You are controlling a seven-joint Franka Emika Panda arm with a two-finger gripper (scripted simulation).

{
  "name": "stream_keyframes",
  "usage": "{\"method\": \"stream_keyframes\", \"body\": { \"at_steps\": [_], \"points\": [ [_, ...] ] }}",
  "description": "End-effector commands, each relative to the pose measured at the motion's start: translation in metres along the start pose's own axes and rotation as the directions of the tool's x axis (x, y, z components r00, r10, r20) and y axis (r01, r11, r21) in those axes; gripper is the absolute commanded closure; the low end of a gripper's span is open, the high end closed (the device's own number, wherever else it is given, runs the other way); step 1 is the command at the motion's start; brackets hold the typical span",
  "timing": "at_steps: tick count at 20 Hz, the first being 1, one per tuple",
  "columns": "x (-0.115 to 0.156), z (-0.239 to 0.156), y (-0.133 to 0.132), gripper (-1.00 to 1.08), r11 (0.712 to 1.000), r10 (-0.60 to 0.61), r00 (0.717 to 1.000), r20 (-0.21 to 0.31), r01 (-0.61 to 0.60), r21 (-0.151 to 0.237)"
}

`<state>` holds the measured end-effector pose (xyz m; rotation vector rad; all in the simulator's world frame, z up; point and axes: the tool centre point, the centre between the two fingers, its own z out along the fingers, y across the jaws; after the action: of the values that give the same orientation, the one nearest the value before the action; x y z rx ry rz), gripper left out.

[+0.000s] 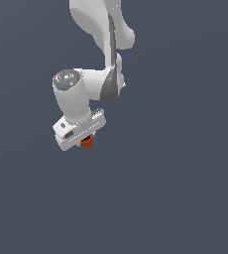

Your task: Pick up the object and move it to a goal position.

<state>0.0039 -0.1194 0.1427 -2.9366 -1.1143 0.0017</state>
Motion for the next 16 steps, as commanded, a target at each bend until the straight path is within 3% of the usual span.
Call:
{"method": "stream_keyframes", "body": {
  "at_steps": [1,9,16],
  "points": [
    [-0.015,-0.028,0.007,1.08,1.000,0.000,1.000,-0.001,0.000,-0.001],
    [-0.057,-0.107,0.030,1.08,1.000,0.000,1.000,-0.002,0.000,0.000],
    [-0.081,-0.152,0.044,1.08,1.000,0.000,1.000,-0.002,0.000,0.000]
  ]
}}
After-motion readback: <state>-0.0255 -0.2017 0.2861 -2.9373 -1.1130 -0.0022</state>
